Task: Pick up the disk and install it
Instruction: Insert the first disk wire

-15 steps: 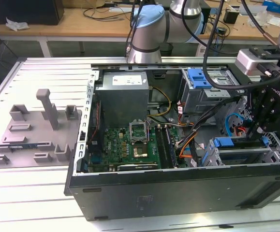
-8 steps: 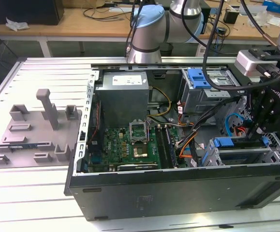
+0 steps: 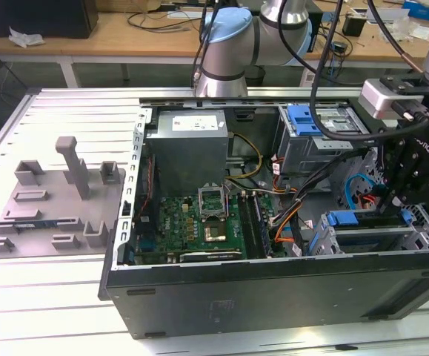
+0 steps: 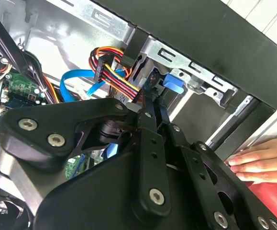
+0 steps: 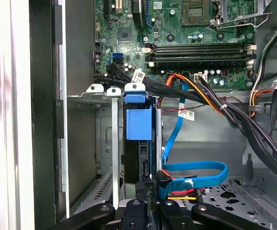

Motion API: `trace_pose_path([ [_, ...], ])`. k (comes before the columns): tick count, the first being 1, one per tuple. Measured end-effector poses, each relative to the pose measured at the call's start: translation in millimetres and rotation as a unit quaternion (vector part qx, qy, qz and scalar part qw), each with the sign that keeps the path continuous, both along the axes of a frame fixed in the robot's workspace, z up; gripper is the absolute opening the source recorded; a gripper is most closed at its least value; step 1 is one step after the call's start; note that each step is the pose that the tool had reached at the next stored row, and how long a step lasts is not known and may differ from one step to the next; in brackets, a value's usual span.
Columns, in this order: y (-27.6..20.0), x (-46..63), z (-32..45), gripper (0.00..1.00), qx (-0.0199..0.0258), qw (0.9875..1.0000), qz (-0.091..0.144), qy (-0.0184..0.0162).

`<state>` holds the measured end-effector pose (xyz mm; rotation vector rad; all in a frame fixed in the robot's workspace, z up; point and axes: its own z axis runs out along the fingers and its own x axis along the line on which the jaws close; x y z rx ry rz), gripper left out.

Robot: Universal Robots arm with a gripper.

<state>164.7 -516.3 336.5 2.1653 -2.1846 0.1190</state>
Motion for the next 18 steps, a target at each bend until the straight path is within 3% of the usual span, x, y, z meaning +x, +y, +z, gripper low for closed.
trace_pose_path([
  [11,0.1,0.0,-2.2,0.17,0.0005,1.0000,0.000,0.0000],
  [13,0.0,0.0,-1.6,0.24,0.0003,1.0000,0.000,0.0000],
  [14,0.0,0.0,2.0,0.31,0.0002,1.0000,0.000,0.0000],
  [18,0.0,0.0,21.3,0.31,-0.0004,1.0000,0.000,0.0000],
])
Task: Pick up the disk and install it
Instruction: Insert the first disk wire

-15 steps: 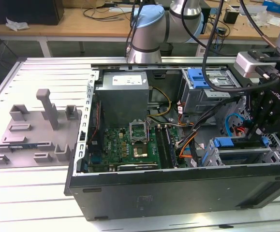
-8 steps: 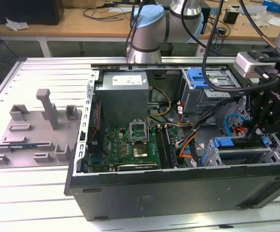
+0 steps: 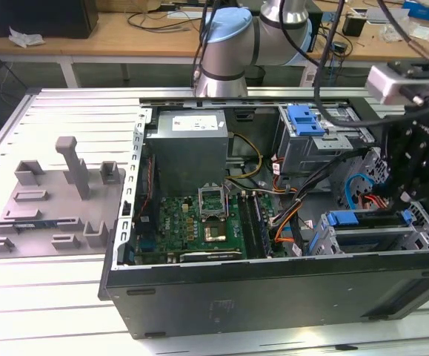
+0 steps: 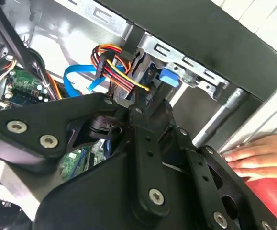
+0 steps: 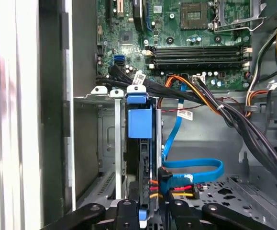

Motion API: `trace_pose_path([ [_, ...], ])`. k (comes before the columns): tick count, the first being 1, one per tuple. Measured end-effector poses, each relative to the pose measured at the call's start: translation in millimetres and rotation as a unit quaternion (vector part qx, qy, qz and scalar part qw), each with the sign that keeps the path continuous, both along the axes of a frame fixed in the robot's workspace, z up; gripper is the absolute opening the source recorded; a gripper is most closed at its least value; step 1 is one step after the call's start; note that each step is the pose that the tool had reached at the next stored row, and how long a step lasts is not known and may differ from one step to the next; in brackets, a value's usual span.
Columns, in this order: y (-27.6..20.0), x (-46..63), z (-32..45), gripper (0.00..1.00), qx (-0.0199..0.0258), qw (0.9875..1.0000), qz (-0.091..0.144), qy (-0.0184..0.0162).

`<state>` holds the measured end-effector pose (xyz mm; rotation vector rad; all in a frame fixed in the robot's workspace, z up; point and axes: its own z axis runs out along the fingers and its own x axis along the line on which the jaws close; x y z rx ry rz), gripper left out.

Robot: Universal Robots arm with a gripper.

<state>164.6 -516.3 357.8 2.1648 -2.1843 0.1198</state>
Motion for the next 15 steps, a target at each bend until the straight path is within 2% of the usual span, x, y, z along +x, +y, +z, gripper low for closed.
trace_pose_path([
  [4,0.0,0.0,18.0,0.31,-0.0009,1.0000,0.000,0.0000],
  [5,0.0,0.0,24.4,0.31,-0.0015,1.0000,0.000,0.0000],
  [8,0.0,0.0,34.8,0.31,-0.0037,1.0000,0.000,0.0000],
  [15,0.1,0.0,36.5,0.31,-0.0055,1.0000,0.000,0.0000],
])
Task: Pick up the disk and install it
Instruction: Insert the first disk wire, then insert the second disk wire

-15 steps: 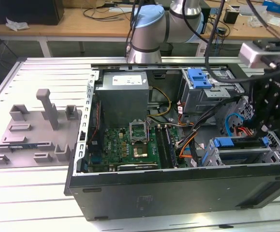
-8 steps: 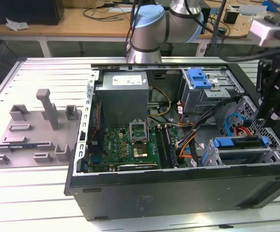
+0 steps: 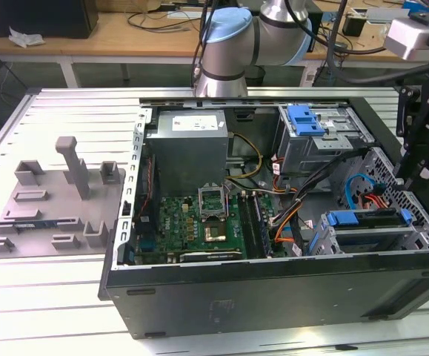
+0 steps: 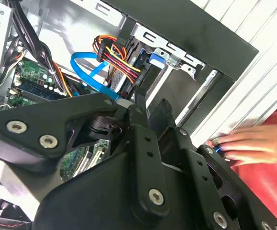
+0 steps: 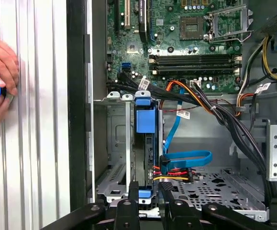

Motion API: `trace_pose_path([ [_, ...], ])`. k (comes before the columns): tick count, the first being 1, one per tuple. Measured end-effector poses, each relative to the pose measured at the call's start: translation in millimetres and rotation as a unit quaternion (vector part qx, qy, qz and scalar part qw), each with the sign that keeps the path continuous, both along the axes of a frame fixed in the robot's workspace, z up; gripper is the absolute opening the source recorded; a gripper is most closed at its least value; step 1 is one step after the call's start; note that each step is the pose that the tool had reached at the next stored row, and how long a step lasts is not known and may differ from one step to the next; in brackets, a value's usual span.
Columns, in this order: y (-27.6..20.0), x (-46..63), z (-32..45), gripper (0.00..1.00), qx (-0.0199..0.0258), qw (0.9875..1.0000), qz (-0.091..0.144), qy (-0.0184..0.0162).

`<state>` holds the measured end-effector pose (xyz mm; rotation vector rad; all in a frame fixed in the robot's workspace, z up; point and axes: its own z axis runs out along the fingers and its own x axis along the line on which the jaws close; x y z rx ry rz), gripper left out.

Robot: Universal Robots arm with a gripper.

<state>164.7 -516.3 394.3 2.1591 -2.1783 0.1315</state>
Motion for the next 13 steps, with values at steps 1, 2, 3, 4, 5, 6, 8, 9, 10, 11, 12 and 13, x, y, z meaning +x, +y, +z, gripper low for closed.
trace_pose_path([
  [1,0.0,0.0,0.0,0.31,0.0000,1.0000,0.000,0.0000],
  [2,0.0,0.0,0.0,0.31,0.0000,1.0000,0.000,0.0000],
  [3,0.0,0.0,0.0,0.31,0.0000,1.0000,0.000,0.0000],
  [4,0.0,0.0,0.0,0.31,0.0000,1.0000,0.000,0.0000],
  [5,0.0,0.0,0.0,0.31,0.0000,1.0000,0.000,0.0000],
  [6,0.0,0.0,0.0,0.31,0.0000,1.0000,0.000,0.0000],
  [8,0.0,0.0,0.0,0.31,0.0000,1.0000,0.000,0.0000],
  [9,0.0,0.0,0.0,0.31,0.0000,1.0000,0.000,0.0000],
  [10,0.0,0.0,0.0,0.31,0.0000,1.0000,0.000,0.0000],
  [11,0.0,0.0,0.0,0.31,0.0000,1.0000,0.000,0.0000],
  [12,0.0,0.0,0.0,0.31,0.0000,1.0000,0.000,0.0000],
  [13,0.0,0.0,0.0,0.31,0.0000,1.0000,0.000,0.0000],
])
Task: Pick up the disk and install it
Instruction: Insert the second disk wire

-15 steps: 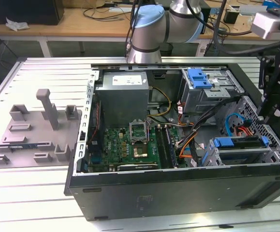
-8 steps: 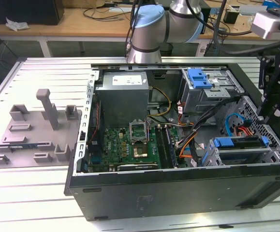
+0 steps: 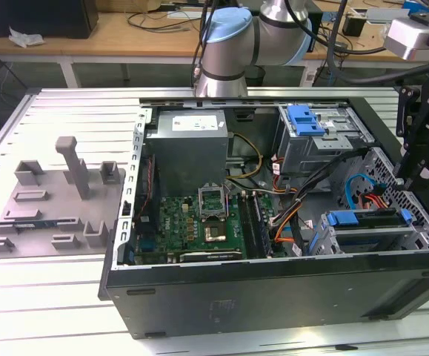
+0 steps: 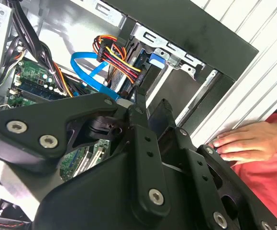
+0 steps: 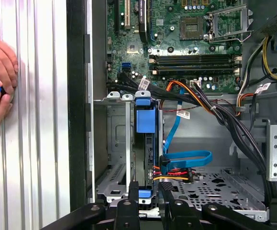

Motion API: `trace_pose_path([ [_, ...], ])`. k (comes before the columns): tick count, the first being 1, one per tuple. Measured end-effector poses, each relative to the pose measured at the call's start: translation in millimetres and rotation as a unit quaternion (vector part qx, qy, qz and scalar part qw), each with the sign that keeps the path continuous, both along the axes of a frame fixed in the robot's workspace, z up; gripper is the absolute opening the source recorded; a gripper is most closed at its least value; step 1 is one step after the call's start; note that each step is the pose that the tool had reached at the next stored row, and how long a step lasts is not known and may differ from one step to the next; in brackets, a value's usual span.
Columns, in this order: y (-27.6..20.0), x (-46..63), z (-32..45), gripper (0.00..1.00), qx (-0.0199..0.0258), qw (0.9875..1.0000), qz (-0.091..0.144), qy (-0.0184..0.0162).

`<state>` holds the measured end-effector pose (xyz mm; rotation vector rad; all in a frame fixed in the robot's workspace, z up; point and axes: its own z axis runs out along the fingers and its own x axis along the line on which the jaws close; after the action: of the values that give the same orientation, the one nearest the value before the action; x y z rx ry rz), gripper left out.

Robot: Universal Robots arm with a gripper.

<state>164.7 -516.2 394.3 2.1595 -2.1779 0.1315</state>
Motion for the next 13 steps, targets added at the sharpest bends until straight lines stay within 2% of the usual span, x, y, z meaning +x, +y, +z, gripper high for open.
trace_pose_path([
  [2,0.4,0.4,-0.1,0.31,-0.0006,1.0000,0.000,0.0010],
  [3,2.3,1.2,0.1,0.31,-0.0031,1.0000,0.000,0.0045],
  [4,5.7,2.4,0.1,0.31,-0.0054,0.9999,0.000,0.0098],
  [5,12.2,4.7,0.0,0.31,-0.0087,0.9998,0.001,0.0170],
  [7,12.6,11.1,0.0,0.31,-0.0094,0.9995,0.001,0.0289],
  [8,12.6,15.7,0.0,0.31,-0.0099,0.9992,0.001,0.0384],
  [9,13.6,26.9,-0.1,0.31,-0.0130,0.9983,0.001,0.0569],
  [10,14.9,33.6,-0.2,0.31,-0.0210,0.9973,0.001,0.0710],
  [11,17.2,38.8,-0.6,0.31,-0.0326,0.9960,0.000,0.0830],
  [12,23.5,40.2,-2.0,0.31,-0.0384,0.9951,0.000,0.0913],
  [13,26.1,40.2,-3.1,0.31,-0.0384,0.9947,0.000,0.0954],
])
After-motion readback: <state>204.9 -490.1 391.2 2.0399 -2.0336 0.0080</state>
